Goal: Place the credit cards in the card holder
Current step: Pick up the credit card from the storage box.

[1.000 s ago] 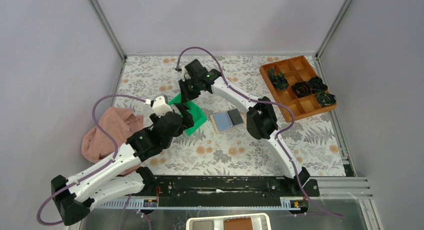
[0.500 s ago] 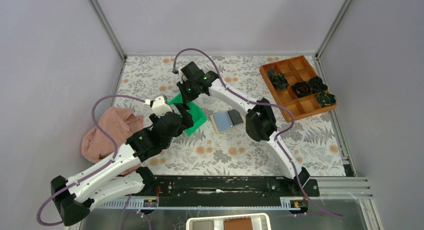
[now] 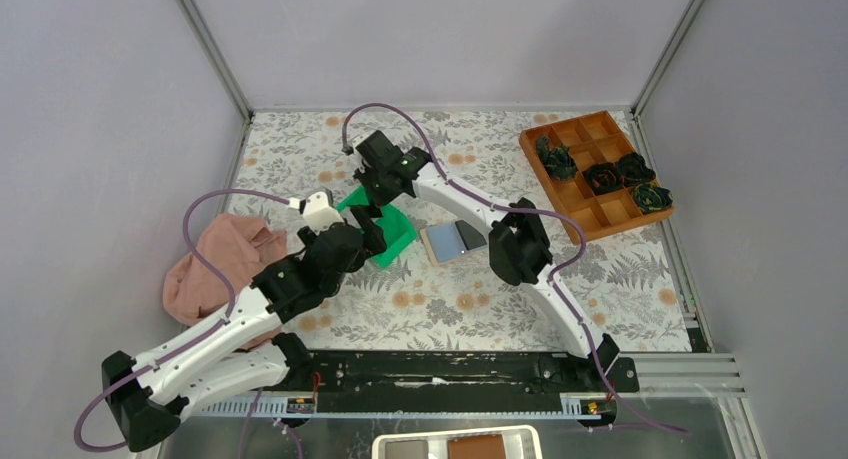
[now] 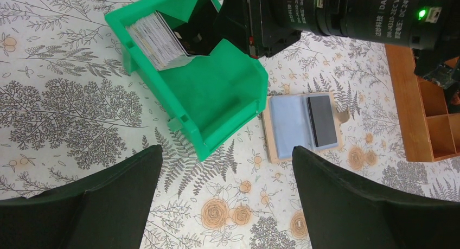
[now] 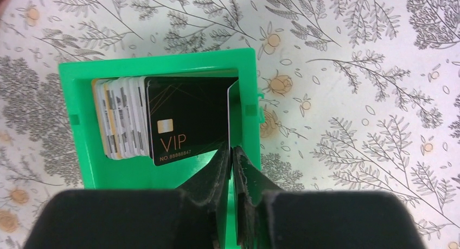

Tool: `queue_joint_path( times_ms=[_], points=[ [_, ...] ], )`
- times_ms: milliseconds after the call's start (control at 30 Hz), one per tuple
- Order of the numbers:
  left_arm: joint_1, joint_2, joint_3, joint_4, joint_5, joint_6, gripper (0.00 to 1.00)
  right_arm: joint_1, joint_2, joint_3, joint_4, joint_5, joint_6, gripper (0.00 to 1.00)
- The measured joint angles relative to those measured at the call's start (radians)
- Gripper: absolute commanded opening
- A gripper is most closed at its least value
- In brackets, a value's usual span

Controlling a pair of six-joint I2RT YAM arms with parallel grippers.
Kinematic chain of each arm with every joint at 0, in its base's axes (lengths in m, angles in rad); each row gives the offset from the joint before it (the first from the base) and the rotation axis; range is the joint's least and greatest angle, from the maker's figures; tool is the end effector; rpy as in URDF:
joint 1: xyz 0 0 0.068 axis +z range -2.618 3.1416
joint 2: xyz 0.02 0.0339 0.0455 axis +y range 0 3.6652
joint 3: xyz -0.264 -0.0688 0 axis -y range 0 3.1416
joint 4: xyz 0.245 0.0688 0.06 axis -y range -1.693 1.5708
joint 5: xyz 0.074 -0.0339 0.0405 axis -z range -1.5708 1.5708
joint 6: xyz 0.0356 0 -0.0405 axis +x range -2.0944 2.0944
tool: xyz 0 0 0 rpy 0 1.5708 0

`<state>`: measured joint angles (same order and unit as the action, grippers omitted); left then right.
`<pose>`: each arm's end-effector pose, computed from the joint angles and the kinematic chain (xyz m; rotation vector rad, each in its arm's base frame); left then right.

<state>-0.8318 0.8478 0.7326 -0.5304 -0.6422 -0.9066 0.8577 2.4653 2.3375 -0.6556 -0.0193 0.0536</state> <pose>0.1353 -0.1168 0.2812 -0.4192 2.0492 -0.3430 0.3620 0.4196 0.2297 -0.9492 2.2076 0.4601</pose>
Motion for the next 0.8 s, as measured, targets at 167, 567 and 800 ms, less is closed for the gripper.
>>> queue_joint_path(
  times_ms=[167,567,800],
  points=[
    [0.003,-0.005,0.0,0.0,0.0,0.0,0.97,0.002,0.0,-0.003,-0.013,0.039,-0.014,0.05],
    [0.012,-0.021,-0.013,-0.002,-0.001,0.0,0.97,0.005,0.0,-0.004,-0.011,0.045,-0.031,0.0],
    [0.057,-0.023,-0.013,0.001,0.012,0.01,0.98,0.004,-0.102,-0.124,0.003,0.043,-0.032,0.0]
  ],
)
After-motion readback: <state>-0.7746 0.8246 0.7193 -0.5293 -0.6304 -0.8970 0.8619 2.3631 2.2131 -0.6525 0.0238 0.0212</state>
